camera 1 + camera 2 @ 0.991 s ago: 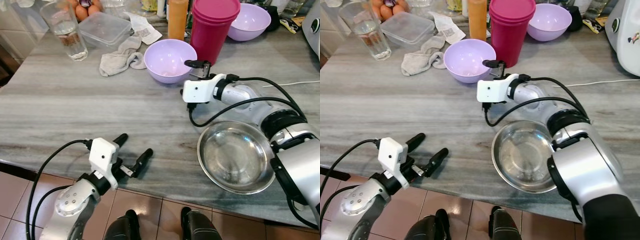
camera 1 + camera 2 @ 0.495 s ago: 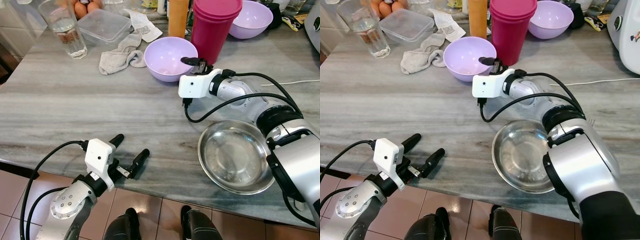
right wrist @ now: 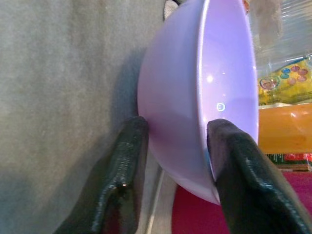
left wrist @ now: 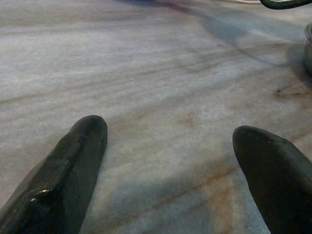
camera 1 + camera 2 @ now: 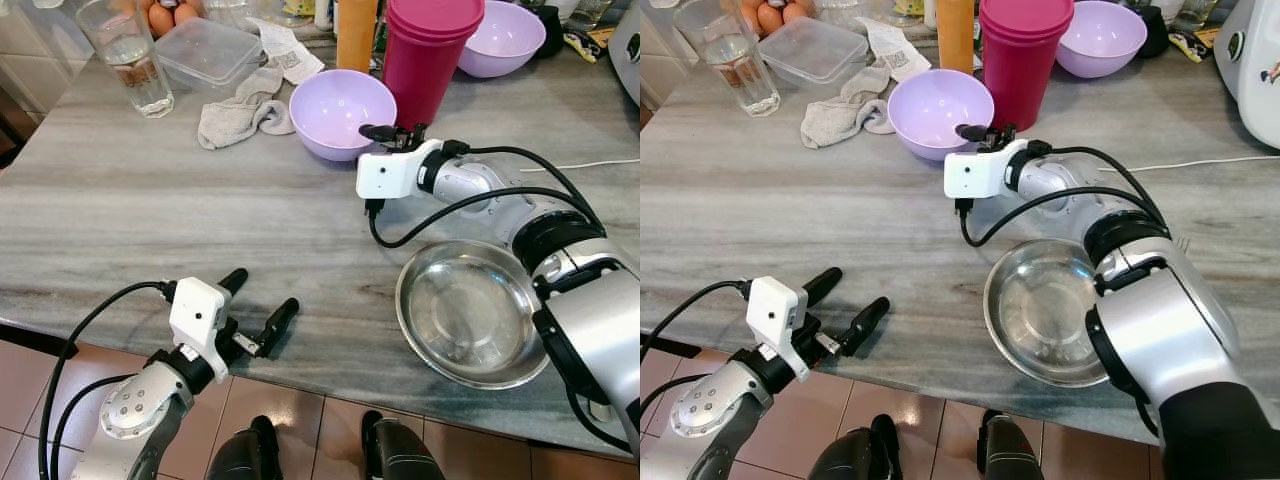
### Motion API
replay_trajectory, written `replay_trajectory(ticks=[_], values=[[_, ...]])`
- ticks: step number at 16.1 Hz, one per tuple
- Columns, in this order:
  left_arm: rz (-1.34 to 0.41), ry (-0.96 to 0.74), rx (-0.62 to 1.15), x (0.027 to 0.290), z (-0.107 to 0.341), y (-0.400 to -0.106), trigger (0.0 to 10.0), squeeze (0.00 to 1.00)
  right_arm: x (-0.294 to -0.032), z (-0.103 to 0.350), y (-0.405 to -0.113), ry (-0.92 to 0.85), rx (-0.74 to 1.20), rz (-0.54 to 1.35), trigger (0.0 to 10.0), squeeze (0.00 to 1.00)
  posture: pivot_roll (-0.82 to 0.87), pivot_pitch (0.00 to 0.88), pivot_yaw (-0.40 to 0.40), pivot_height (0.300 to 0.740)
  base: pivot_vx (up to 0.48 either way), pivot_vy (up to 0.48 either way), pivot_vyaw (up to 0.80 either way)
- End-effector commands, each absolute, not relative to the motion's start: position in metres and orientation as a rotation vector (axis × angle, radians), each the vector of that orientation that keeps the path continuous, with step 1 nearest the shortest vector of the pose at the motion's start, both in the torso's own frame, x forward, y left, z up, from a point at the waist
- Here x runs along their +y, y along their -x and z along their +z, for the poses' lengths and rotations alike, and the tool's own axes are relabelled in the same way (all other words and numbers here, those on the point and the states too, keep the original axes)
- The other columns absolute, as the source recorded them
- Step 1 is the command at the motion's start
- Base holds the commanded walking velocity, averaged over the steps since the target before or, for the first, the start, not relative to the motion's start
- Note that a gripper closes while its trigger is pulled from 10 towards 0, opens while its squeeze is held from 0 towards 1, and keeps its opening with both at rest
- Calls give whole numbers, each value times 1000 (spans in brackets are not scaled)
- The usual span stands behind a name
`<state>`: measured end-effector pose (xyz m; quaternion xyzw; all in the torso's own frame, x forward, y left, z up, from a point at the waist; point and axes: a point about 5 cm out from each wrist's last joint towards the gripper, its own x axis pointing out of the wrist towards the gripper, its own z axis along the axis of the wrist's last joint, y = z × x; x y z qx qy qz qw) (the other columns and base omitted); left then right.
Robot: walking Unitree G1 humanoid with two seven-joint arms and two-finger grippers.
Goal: Setting the table
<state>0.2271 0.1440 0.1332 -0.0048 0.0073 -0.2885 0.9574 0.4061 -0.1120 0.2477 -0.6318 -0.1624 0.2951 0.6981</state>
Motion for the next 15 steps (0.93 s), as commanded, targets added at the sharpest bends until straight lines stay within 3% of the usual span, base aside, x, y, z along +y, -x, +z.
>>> replay_trajectory(ticks=[1,15], values=[[-579,0,41,147,130,-224,10000,0,-112,245,-406,1422,-351,680,0,0,-15,305,23,740,0,0,0],[-572,-3,47,144,128,-232,10000,0,-106,252,-401,1353,-408,749,0,0,-37,282,19,740,0,0,0]])
